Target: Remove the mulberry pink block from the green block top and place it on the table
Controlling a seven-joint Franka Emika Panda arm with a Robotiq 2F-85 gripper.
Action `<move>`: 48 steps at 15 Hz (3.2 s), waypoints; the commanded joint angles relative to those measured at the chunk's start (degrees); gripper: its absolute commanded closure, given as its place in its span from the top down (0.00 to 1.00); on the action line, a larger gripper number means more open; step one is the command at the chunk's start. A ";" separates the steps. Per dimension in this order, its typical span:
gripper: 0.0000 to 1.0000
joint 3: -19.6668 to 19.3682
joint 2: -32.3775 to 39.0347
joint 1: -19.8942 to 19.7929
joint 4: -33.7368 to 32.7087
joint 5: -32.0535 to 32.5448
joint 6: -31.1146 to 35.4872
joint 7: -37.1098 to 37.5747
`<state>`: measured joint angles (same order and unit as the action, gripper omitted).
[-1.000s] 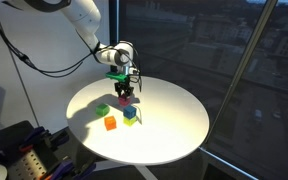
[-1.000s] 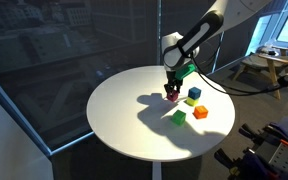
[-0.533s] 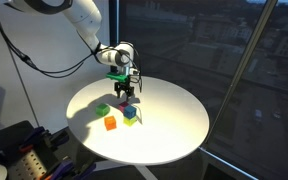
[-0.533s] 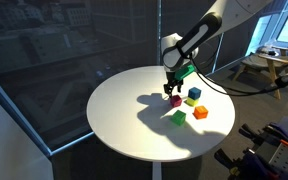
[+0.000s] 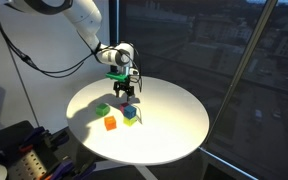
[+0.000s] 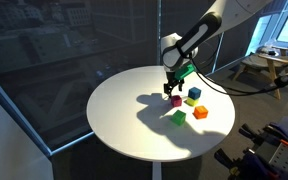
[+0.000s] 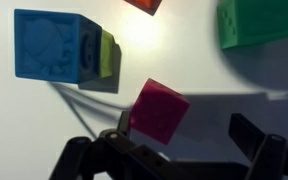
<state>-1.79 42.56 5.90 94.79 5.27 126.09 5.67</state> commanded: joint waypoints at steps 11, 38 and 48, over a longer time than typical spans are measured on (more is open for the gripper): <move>1.00 2.62 -8.50 -0.44 3.25 -1.73 -2.13 -0.65; 1.00 6.86 -31.51 2.23 19.42 -4.50 -11.51 3.07; 1.00 7.04 -41.85 1.35 28.56 -8.23 -6.79 4.81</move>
<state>5.15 5.14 7.98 119.13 -1.24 117.06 8.62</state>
